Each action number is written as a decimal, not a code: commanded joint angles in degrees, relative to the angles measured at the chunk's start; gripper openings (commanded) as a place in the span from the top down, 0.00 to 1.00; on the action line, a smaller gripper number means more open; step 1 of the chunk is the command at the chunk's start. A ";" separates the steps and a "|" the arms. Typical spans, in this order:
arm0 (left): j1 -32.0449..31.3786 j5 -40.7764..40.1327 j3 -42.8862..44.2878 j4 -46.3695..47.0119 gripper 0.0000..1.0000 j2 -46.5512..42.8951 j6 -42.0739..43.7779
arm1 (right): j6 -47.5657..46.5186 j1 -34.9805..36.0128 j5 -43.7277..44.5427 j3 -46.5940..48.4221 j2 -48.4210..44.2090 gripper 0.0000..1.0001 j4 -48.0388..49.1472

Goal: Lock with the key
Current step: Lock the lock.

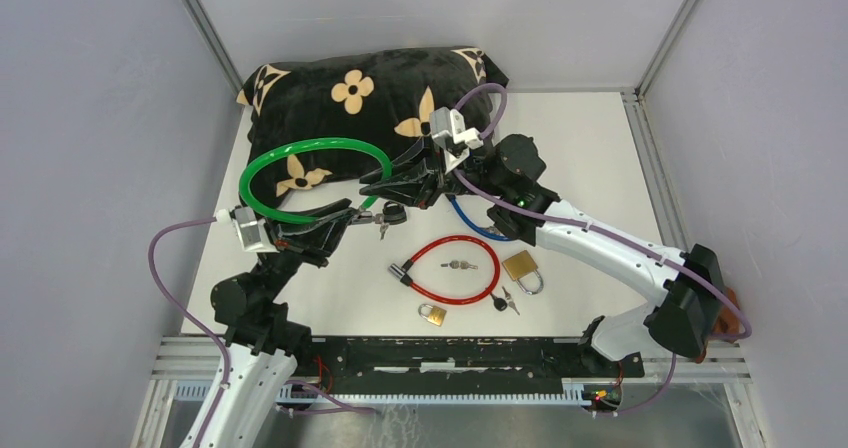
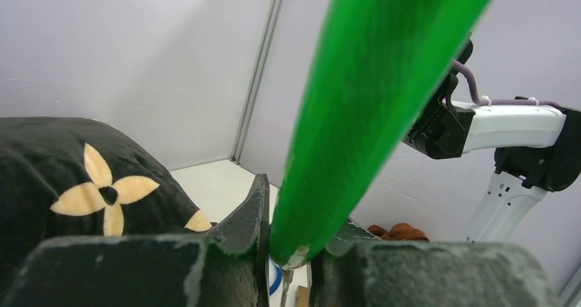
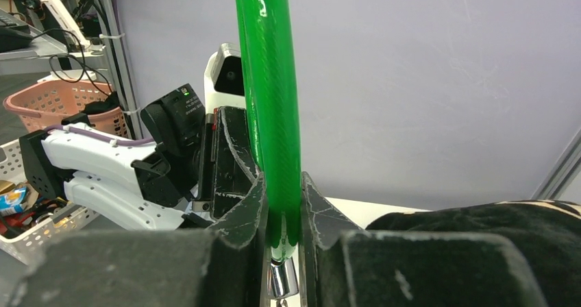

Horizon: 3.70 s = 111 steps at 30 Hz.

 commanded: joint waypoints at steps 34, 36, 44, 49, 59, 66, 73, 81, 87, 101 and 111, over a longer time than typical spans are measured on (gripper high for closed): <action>0.27 0.50 -1.23 1.82 0.98 0.10 2.33 | -6.50 0.75 1.39 2.80 -5.37 1.00 -5.93; 0.22 0.35 -1.14 2.22 0.98 0.18 2.34 | -5.88 0.77 1.30 2.41 -5.23 1.00 -5.42; 0.28 0.33 -0.44 3.00 0.98 0.10 1.46 | -3.59 0.77 0.87 1.53 -2.58 1.00 -3.57; 0.30 0.32 -0.33 3.01 0.98 0.08 1.37 | -3.24 0.76 0.61 1.61 -1.93 1.00 -3.51; 0.34 0.41 -0.48 3.57 0.98 -0.04 1.45 | -3.18 0.81 1.83 0.30 -1.84 1.00 -4.88; 0.35 0.62 -0.50 3.87 0.98 0.16 0.91 | -2.10 0.81 1.54 0.00 -1.30 1.00 -3.04; 0.64 1.10 -0.68 4.02 0.98 -0.41 0.15 | -3.22 0.80 2.00 0.01 -0.73 1.00 -3.68; 1.08 1.18 -1.10 5.89 0.98 -0.43 -1.94 | -2.17 1.06 2.18 0.11 0.90 1.00 -2.93; 3.81 -0.42 -1.38 8.65 0.98 -1.53 -6.35 | 0.50 1.91 0.21 2.36 4.04 1.00 -1.82; 6.92 -1.77 -0.50 12.57 0.98 -3.72 -10.18 | 0.11 3.33 -3.13 7.97 9.04 0.78 -5.13; 8.08 0.53 -1.23 12.11 0.98 -5.51 -5.15 | -9.07 3.25 -5.64 8.85 4.89 0.56 -10.25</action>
